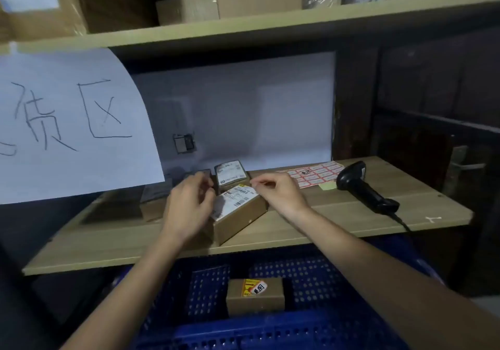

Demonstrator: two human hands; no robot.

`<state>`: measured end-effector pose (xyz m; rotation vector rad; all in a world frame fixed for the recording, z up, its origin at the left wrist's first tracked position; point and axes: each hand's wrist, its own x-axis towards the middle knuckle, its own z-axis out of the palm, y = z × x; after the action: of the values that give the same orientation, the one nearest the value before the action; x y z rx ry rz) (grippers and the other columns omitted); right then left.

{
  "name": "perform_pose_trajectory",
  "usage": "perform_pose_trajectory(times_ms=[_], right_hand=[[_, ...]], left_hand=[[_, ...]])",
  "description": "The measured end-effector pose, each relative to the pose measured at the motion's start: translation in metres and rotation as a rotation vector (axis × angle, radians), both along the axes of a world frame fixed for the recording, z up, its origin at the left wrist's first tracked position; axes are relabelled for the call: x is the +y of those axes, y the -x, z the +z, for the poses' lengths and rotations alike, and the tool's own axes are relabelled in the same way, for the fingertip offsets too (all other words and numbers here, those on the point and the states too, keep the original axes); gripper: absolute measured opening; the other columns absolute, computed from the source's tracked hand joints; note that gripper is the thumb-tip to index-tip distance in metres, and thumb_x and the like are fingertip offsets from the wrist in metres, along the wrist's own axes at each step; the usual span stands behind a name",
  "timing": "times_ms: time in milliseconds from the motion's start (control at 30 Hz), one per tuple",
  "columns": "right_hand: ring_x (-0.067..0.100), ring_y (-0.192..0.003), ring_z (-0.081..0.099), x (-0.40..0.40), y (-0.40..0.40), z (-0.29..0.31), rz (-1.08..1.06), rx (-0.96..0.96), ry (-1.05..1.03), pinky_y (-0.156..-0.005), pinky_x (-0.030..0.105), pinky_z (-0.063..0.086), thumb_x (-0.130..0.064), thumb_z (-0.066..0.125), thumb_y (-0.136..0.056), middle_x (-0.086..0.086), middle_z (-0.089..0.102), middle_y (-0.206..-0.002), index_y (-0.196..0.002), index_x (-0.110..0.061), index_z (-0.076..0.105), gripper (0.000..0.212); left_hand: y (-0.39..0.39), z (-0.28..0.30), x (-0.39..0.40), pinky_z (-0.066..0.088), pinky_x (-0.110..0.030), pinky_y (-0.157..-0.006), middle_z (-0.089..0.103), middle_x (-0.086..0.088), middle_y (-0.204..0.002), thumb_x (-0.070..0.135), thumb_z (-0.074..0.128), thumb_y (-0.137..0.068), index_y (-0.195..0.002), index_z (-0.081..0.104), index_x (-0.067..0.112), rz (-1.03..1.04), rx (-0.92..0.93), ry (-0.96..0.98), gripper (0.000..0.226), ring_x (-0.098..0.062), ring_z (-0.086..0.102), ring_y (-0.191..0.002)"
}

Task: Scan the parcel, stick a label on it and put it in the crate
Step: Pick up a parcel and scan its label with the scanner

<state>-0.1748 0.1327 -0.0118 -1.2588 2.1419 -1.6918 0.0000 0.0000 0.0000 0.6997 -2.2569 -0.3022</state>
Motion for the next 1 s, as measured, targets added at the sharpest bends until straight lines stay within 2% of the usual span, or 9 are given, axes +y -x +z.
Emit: perform_pose_trajectory(times_ms=[167, 333, 400, 500, 600, 667, 733, 867, 1000], right_hand=[[0.014, -0.098, 0.063, -0.003, -0.001, -0.015, 0.006, 0.092, -0.07, -0.071, 0.014, 0.043, -0.029, 0.072, -0.092, 0.0, 0.071, -0.115, -0.122, -0.024, 0.076, 0.031], [0.018, -0.116, 0.066, -0.004, 0.001, -0.02, 0.022, 0.046, -0.12, -0.097, 0.036, 0.056, -0.036, 0.072, -0.09, 0.001, 0.071, -0.131, -0.13, -0.03, 0.069, 0.04], [0.017, -0.115, 0.067, -0.002, 0.001, -0.021, 0.032, 0.039, -0.125, -0.102, 0.041, 0.055, -0.041, 0.07, -0.088, 0.0, 0.072, -0.131, -0.131, -0.032, 0.067, 0.045], [0.016, -0.112, 0.069, 0.005, 0.003, -0.023, 0.029, 0.037, -0.107, -0.1, 0.045, 0.057, -0.053, 0.063, -0.081, -0.001, 0.073, -0.125, -0.132, -0.036, 0.065, 0.054], [0.018, -0.117, 0.064, 0.016, -0.005, -0.021, 0.016, 0.126, -0.131, -0.104, 0.044, 0.054, -0.042, 0.063, -0.09, 0.0, 0.07, -0.129, -0.135, -0.033, 0.065, 0.046], [0.018, -0.126, 0.058, 0.023, -0.011, -0.02, 0.018, 0.224, -0.138, -0.109, 0.042, 0.048, -0.033, 0.063, -0.096, -0.001, 0.065, -0.136, -0.137, -0.028, 0.065, 0.042], [0.015, -0.132, 0.052, 0.028, -0.019, -0.02, 0.023, 0.259, -0.133, -0.113, 0.04, 0.045, -0.03, 0.062, -0.097, -0.004, 0.061, -0.142, -0.138, -0.025, 0.064, 0.041], [0.009, -0.132, 0.049, 0.051, -0.023, -0.023, -0.017, 0.294, -0.131, -0.103, 0.016, 0.035, -0.024, 0.062, -0.097, -0.01, 0.059, -0.141, -0.134, -0.023, 0.067, 0.036], [0.009, -0.122, 0.054, 0.091, -0.013, -0.03, -0.159, 0.359, -0.091, -0.106, 0.036, 0.044, -0.02, 0.064, -0.096, -0.012, 0.066, -0.127, -0.123, -0.022, 0.071, 0.028]], left_hand=[[-0.015, -0.015, 0.01, 0.053, -0.044, -0.088, 0.073, -0.007, -0.105, 0.057, 0.052, -0.086, -0.103, 0.067, 0.02, 0.052, -0.044, -0.053, 0.043, -0.035, 0.067, -0.102], [-0.03, -0.024, 0.023, 0.051, -0.049, -0.105, 0.061, -0.003, -0.131, 0.081, 0.052, -0.073, -0.125, 0.061, 0.028, 0.081, -0.105, -0.2, 0.075, -0.029, 0.058, -0.125], [-0.034, -0.027, 0.03, 0.05, -0.051, -0.11, 0.056, -0.002, -0.14, 0.08, 0.058, -0.073, -0.134, 0.057, 0.028, 0.072, -0.097, -0.239, 0.08, -0.027, 0.055, -0.132], [-0.041, -0.038, 0.045, 0.049, -0.041, -0.111, 0.054, -0.001, -0.141, 0.061, 0.073, -0.081, -0.133, 0.059, 0.024, 0.057, 0.062, -0.244, 0.065, -0.022, 0.053, -0.133], [-0.043, -0.051, 0.057, 0.049, -0.044, -0.116, 0.051, -0.002, -0.148, 0.047, 0.081, -0.082, -0.136, 0.061, 0.024, 0.055, 0.183, -0.212, 0.062, -0.016, 0.051, -0.135], [-0.04, -0.058, 0.056, 0.043, -0.045, -0.121, 0.041, -0.001, -0.163, 0.048, 0.083, -0.081, -0.143, 0.059, 0.031, 0.007, 0.148, -0.19, 0.069, -0.013, 0.041, -0.144], [-0.036, -0.067, 0.048, 0.039, -0.052, -0.125, 0.035, 0.0, -0.17, 0.056, 0.078, -0.081, -0.147, 0.055, 0.036, -0.034, 0.052, -0.099, 0.072, -0.022, 0.035, -0.155], [-0.034, -0.081, 0.036, 0.035, -0.056, -0.126, 0.043, -0.002, -0.166, 0.07, 0.067, -0.083, -0.146, 0.051, 0.033, -0.062, -0.056, 0.055, 0.075, -0.03, 0.025, -0.164], [-0.041, -0.087, 0.04, 0.052, -0.059, -0.112, 0.051, -0.012, -0.152, 0.044, 0.089, -0.075, -0.14, 0.056, 0.027, -0.048, -0.06, 0.254, 0.074, -0.038, 0.042, -0.151]])
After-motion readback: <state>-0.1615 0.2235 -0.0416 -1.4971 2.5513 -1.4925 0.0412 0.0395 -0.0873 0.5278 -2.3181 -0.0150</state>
